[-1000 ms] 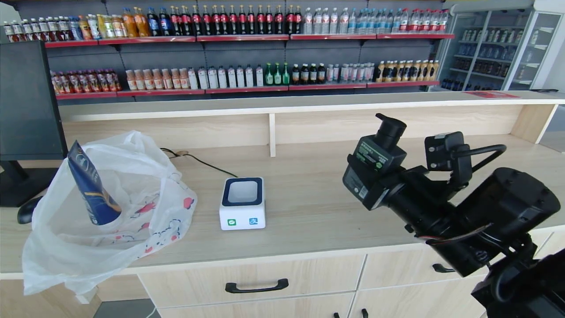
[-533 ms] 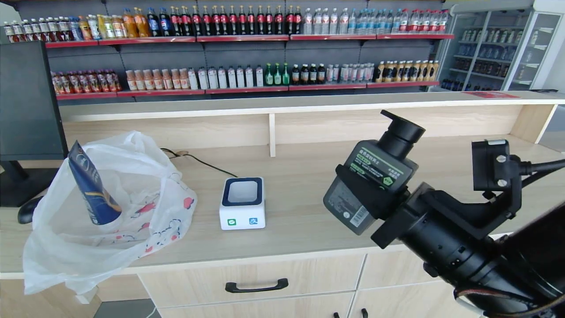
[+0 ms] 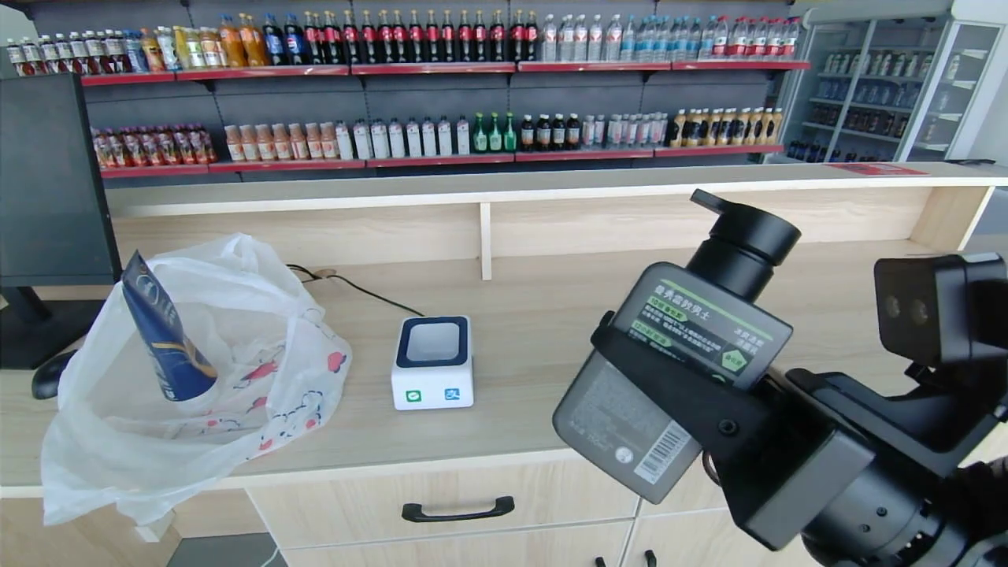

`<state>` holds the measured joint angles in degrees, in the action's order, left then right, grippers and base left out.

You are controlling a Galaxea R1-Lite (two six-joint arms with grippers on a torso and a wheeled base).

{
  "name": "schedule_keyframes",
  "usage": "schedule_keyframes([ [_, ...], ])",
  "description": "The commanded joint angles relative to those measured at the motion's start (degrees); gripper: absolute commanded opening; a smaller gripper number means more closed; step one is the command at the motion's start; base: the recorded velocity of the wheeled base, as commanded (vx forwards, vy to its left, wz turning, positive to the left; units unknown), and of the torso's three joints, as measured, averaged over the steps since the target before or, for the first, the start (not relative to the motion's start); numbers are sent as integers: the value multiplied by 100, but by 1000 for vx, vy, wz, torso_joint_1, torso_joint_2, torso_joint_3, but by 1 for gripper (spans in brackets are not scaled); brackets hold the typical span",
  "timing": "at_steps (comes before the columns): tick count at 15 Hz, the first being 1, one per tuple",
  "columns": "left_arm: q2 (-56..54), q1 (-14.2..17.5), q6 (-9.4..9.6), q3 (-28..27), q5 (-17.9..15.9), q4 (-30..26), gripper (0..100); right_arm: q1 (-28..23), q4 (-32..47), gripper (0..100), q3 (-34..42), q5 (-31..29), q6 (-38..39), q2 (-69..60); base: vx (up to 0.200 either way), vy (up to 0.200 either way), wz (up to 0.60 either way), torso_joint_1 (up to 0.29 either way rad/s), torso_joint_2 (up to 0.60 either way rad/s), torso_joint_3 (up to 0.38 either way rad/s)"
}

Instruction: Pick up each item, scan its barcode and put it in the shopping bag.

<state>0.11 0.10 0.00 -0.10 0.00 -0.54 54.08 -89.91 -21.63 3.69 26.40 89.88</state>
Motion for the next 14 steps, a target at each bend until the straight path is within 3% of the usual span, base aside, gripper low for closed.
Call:
schedule_keyframes([
  [1,-2,-1,0,1,0,1,100,208,-9,0,9,0,154,-85,0,0,0,0,0,0],
  [9,-2,-1,0,1,0,1,100,200,-9,0,-52,-9,374,-41,0,0,0,0,0,0],
  [14,-2,-1,0,1,0,1,100,182,-9,0,-641,9,295,-14,0,0,0,0,0,0],
])
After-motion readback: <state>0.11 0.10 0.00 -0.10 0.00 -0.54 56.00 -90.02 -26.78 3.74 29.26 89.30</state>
